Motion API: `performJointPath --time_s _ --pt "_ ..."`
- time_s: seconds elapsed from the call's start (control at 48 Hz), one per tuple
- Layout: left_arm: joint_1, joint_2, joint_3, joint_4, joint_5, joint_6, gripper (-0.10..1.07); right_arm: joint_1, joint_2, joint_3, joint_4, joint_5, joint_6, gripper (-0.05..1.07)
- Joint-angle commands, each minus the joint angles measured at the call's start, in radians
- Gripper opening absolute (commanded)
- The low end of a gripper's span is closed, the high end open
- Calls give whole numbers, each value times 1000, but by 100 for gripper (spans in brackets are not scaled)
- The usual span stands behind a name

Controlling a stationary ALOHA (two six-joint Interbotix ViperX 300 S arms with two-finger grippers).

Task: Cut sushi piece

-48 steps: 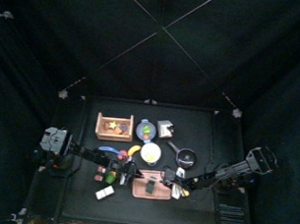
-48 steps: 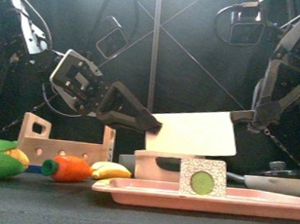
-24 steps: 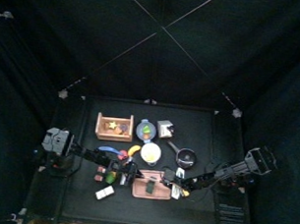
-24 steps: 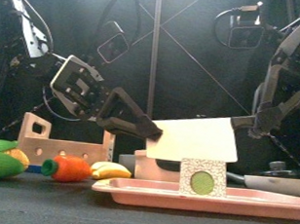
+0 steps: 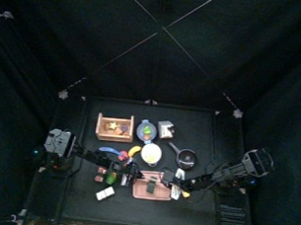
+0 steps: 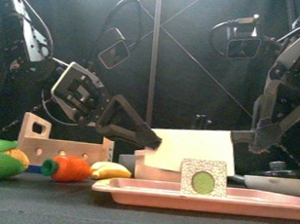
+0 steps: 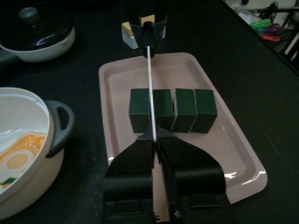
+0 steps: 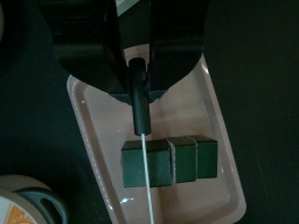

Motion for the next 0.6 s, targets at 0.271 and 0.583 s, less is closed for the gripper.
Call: performJointPath --time_s 0.271,0.583 --pt "-8 21 -21 -9 -3 -2 38 -2 14 0 18 2 2 50" --pt "-8 43 -32 -21 -3 -2 38 -2 37 -6 20 -3 3 50"
